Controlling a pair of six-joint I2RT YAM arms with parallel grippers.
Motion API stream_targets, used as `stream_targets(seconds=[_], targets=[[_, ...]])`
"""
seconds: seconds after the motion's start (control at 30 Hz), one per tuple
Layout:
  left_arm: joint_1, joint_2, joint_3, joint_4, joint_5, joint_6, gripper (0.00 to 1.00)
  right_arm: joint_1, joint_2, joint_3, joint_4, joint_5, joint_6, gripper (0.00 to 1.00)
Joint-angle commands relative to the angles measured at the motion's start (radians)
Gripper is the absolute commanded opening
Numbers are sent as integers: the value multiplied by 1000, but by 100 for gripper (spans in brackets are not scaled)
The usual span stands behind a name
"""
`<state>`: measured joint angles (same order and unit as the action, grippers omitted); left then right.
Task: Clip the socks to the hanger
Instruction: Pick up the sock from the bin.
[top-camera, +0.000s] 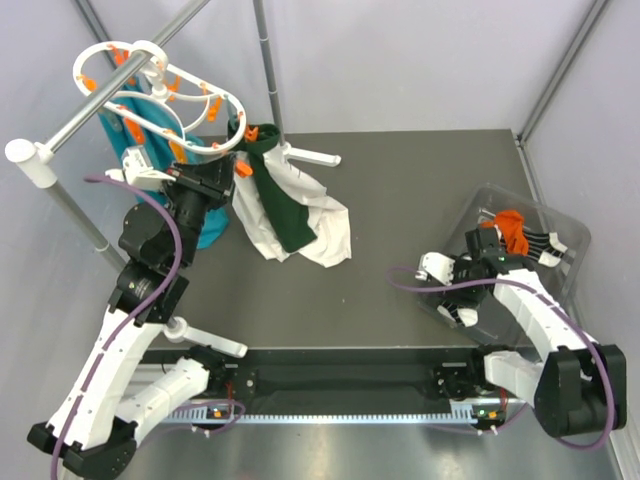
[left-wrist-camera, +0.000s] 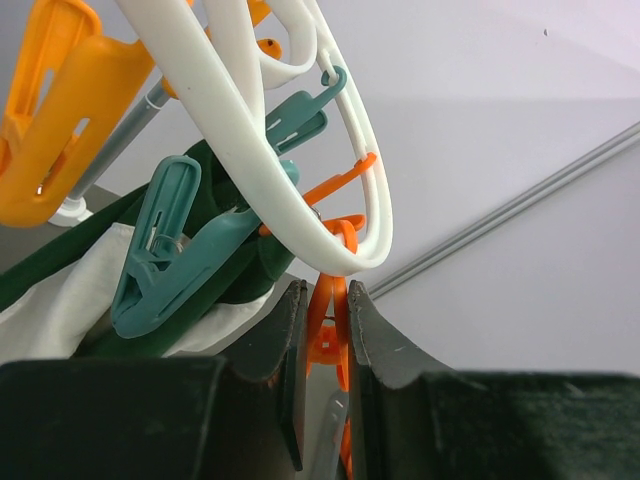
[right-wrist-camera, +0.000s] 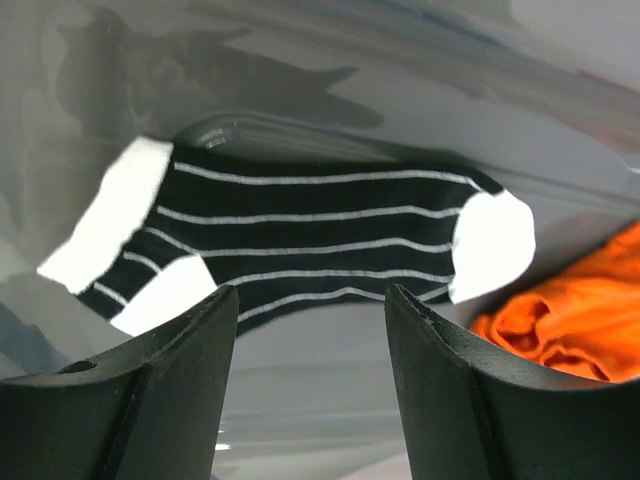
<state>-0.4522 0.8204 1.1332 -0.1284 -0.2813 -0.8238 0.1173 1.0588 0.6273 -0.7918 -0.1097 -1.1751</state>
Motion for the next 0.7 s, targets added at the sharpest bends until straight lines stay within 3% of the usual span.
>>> stream_targets(seconds=[0.0, 0.43, 0.67], targets=[[-6, -4, -9, -88, 39, 5, 0, 21, 29, -6, 65, -58, 0, 60], [-6, 10, 4, -85, 51, -1, 0, 21, 40, -115, 221, -28, 49, 56], [-6, 3, 2, -86, 48, 2, 0, 21, 35, -182, 267, -57, 66, 45]])
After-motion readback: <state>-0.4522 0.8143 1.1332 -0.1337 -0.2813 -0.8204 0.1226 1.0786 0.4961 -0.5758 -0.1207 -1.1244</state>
